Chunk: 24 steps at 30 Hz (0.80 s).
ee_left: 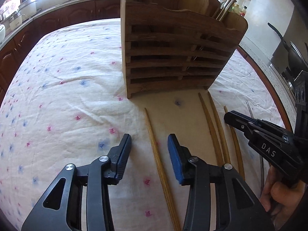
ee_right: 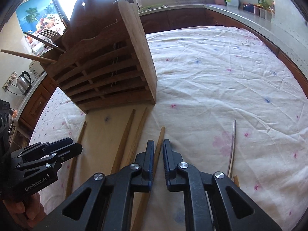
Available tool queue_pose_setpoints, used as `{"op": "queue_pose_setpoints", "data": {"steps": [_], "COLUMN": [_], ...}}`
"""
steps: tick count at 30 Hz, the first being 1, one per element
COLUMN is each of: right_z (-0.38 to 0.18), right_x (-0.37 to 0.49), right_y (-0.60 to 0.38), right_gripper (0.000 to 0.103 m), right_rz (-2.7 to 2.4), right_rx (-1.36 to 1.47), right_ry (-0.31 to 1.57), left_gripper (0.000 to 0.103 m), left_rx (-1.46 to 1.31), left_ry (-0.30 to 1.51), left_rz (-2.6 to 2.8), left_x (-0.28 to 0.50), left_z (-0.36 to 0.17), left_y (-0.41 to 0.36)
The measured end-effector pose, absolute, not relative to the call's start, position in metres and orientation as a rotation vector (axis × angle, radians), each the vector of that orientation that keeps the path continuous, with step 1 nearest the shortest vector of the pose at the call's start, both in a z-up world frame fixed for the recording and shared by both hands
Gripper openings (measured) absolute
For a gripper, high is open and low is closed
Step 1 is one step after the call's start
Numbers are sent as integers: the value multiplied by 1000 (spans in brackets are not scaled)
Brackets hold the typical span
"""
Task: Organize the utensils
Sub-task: 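Grasp a wooden chopstick with the left gripper while the right grasps another wooden chopstick, then raise both wooden chopsticks upright and lower them into the wooden holder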
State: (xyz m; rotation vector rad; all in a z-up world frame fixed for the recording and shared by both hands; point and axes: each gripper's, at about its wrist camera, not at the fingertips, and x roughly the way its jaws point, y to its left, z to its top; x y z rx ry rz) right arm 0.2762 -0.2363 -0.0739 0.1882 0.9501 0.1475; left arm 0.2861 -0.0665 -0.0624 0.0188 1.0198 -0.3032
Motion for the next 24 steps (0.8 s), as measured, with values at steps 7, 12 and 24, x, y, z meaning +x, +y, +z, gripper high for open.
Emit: {"op": "queue_pose_setpoints", "data": {"steps": [7,12,24], "right_z": [-75,-67,31], "right_x": [279,267,182], "right_y": [-226,-230,-256], "right_gripper": [10,5,5], "right_rz": [119,164,268], "right_rx": [130,198,326], "right_ry": [919,916,685], "left_gripper": [14,5,5], "left_rx": [154,80,-202], "left_ry": [972,954,731], "left_rz": [-293,-350,-505], "left_x": [286,270,191], "left_z": [-67,-47,60], "left_y": [-96,-82,-6]}}
